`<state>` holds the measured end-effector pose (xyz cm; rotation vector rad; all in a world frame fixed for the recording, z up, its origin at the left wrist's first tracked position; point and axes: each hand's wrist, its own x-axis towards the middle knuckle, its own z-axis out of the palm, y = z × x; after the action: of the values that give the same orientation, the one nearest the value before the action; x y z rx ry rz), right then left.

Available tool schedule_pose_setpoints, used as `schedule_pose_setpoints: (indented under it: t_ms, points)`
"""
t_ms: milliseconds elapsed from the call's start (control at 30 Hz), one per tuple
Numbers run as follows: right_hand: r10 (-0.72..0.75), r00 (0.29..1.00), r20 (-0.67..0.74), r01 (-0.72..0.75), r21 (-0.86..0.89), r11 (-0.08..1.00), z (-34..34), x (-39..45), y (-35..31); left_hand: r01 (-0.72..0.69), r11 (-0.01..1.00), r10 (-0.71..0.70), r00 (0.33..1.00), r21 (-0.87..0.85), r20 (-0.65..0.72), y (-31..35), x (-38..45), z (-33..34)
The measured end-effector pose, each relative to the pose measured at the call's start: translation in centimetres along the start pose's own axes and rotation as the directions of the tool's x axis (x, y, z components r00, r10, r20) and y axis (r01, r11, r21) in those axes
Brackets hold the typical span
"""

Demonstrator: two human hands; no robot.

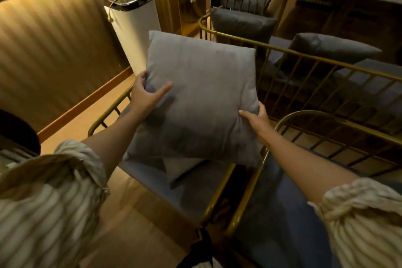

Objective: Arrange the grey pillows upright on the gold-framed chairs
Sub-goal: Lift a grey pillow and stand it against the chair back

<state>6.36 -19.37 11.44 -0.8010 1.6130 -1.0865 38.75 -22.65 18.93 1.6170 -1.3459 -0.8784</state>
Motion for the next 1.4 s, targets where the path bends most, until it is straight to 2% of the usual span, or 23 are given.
schedule_pose_setpoints:
  t_ms: [133, 233, 333, 533, 600, 667, 767, 833, 900, 1067, 1233, 1400]
  points:
    - [0.131, 0.991, -0.004, -0.13, 0.086, 0.988, 1.4, 3.1, 1.8, -0.037, 0.99, 0.026, 0.997, 0.138, 0.077, -2.9, 2.6, 2.3]
    - [0.243, 0.969, 0.04, -0.245, 0.073, 0.967, 2.1, 3.8, 3.7, -0.009, 0.944, -0.042, 0.988, 0.329, 0.146, -5.2, 4.6, 4.5]
    - [0.282, 0.959, 0.033, -0.282, 0.007, 0.959, 2.7, 3.3, 5.2, 0.006, 0.855, -0.144, 0.963, 0.518, 0.227, -7.4, 5.1, 6.8]
    - [0.264, 0.964, -0.035, -0.266, -0.082, 0.961, 3.2, 3.2, 6.6, 0.038, 0.839, -0.202, 0.948, 0.542, 0.246, -9.0, 5.9, 7.0]
    - [0.248, 0.968, -0.043, -0.251, -0.12, 0.96, 2.8, 2.9, 6.8, 0.007, 0.831, -0.138, 0.971, 0.557, 0.193, -8.7, 5.5, 7.1]
    - [0.224, 0.973, -0.046, -0.229, -0.162, 0.96, 1.7, 2.2, 6.9, -0.071, 0.811, -0.006, 0.991, 0.58, 0.13, -7.9, 4.8, 7.4]
    - [0.198, 0.976, -0.094, -0.214, -0.219, 0.952, -0.6, 1.1, 7.9, -0.248, 0.752, 0.177, 0.969, 0.611, 0.175, -5.9, 3.7, 8.4]
    - [0.165, 0.972, -0.166, -0.202, -0.242, 0.949, -2.5, 0.2, 8.8, -0.356, 0.717, 0.238, 0.933, 0.599, 0.27, -4.2, 2.7, 9.8]
    - [0.132, 0.962, -0.24, -0.187, -0.222, 0.957, -4.9, -0.9, 9.5, -0.426, 0.735, 0.253, 0.894, 0.528, 0.369, -2.5, 1.5, 12.1]
    - [0.143, 0.926, -0.348, -0.2, -0.135, 0.97, -13.2, -4.4, 11.3, -0.516, 0.754, 0.24, 0.792, 0.405, 0.562, 0.9, -2.9, 19.8]
    - [0.122, 0.872, -0.474, -0.205, -0.127, 0.971, -23.8, -9.1, 13.6, -0.521, 0.754, 0.149, 0.729, 0.401, 0.668, 2.2, -10.0, 28.4]
    - [0.092, 0.807, -0.583, -0.273, -0.231, 0.934, -36.7, -15.4, 16.7, -0.421, 0.792, -0.004, 0.721, 0.443, 0.693, 2.7, -18.9, 37.3]
